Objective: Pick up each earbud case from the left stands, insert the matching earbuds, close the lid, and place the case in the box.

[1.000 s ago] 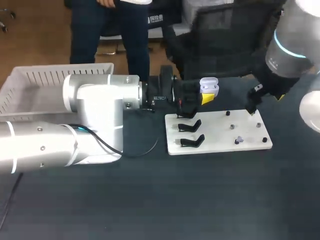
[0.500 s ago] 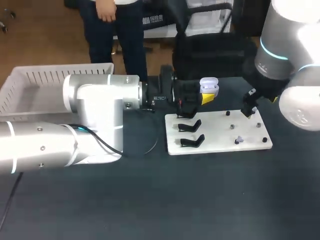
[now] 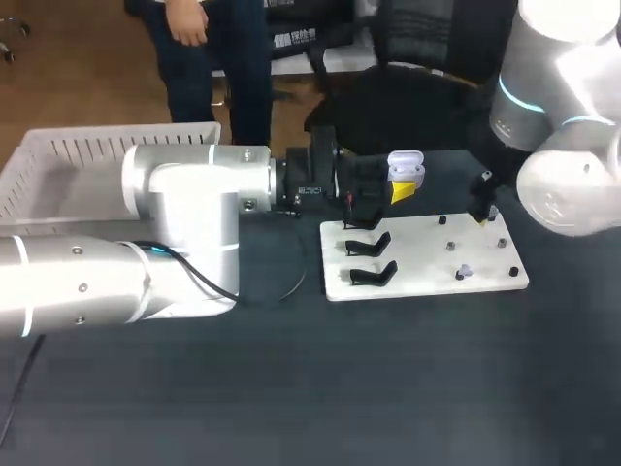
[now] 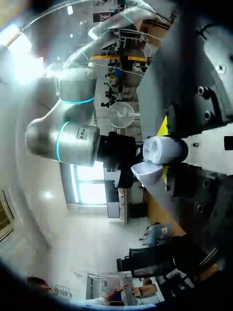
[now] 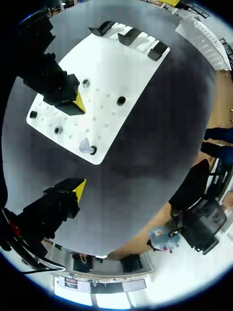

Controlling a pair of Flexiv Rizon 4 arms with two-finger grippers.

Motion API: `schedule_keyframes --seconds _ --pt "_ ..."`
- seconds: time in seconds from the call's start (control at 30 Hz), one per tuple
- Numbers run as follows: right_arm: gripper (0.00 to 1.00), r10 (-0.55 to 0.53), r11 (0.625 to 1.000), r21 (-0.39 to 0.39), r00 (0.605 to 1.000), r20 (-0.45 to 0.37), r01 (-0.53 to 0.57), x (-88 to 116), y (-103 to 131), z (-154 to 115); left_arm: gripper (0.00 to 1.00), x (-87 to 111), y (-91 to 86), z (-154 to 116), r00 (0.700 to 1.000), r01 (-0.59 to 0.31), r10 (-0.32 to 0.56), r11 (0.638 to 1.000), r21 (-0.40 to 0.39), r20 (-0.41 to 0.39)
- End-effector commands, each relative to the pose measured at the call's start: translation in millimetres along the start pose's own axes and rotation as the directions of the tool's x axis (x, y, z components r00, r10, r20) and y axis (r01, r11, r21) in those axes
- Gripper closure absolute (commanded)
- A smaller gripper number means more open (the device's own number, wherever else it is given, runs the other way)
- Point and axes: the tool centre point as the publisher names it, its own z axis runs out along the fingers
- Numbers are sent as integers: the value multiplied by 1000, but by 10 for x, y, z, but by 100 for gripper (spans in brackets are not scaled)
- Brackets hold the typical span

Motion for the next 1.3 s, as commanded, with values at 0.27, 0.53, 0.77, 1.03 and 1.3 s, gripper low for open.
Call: schedule_keyframes --seconds 0.27,0.53,0.77,1.03,1.3 --pt "42 21 1000 -21 999 -50 -22 -108 22 74 100 3 -29 1 1000 -4 4 1000 -12 3" --pt "51 43 999 -16 997 -59 -44 -99 5 98 100 3 -29 1 1000 -4 4 1000 -12 3" --pt "52 59 998 -20 996 -66 -61 -84 -2 172 100 3 -29 1 1000 -4 4 1000 -12 3" --pt "54 73 997 -14 995 -70 -74 -50 -12 165 100 3 -29 1 1000 -4 4 1000 -12 3" --pt "56 76 997 -10 994 -73 -77 -84 -47 167 100 3 -29 1 1000 -4 4 1000 -12 3"
